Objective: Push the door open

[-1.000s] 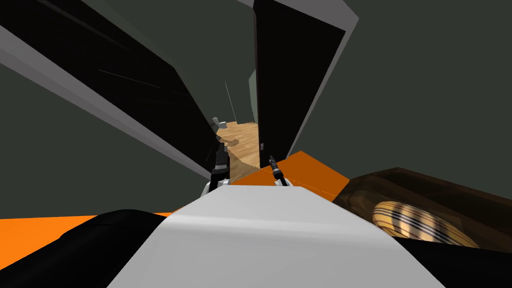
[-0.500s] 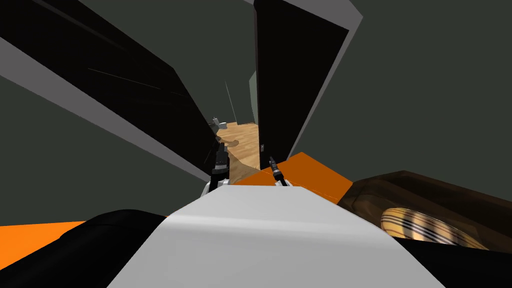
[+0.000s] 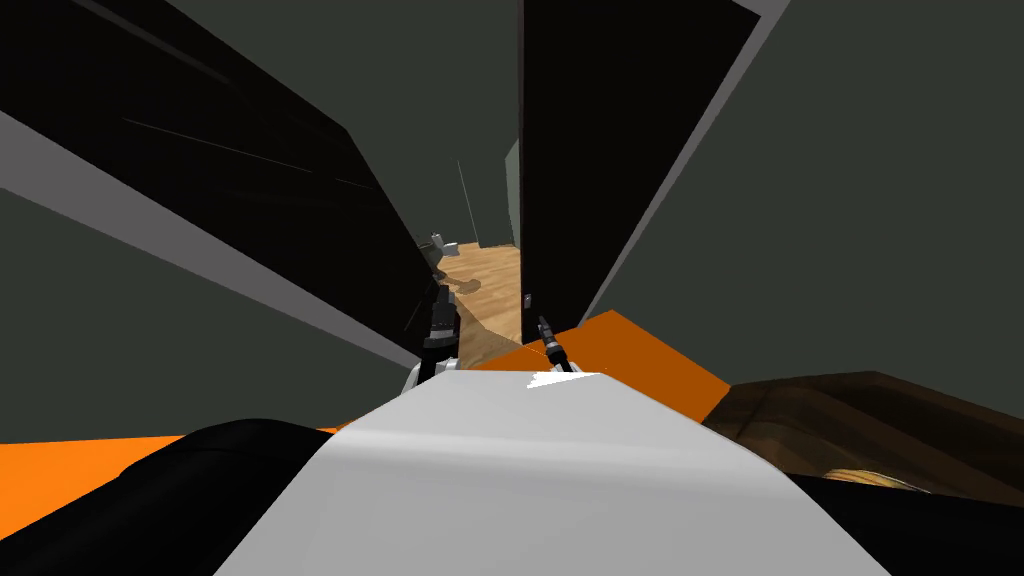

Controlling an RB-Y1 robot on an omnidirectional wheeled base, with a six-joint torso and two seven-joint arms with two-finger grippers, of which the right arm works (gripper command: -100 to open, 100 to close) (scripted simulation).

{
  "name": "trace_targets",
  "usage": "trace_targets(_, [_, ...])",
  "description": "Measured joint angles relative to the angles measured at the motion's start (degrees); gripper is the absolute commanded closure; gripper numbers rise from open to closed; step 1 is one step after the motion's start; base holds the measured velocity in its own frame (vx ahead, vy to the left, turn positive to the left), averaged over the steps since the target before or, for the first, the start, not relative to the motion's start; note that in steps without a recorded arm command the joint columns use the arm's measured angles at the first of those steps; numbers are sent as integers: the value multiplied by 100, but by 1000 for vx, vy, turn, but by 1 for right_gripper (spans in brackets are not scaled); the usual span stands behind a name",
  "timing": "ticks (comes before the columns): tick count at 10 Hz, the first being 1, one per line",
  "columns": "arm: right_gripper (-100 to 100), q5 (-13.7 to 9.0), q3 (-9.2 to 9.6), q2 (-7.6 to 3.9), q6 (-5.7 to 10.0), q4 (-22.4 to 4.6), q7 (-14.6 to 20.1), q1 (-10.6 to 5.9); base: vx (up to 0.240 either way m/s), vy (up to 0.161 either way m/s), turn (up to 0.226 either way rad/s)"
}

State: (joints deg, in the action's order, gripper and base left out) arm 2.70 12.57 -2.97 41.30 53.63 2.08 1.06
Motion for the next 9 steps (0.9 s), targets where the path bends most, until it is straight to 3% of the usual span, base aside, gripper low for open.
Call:
trace_targets(4, [-100, 3, 100, 81, 40, -216, 106, 123, 184, -50, 63])
trace_targets(9, [-100, -22, 44, 15, 50, -323, 91, 60, 181, 47, 27])
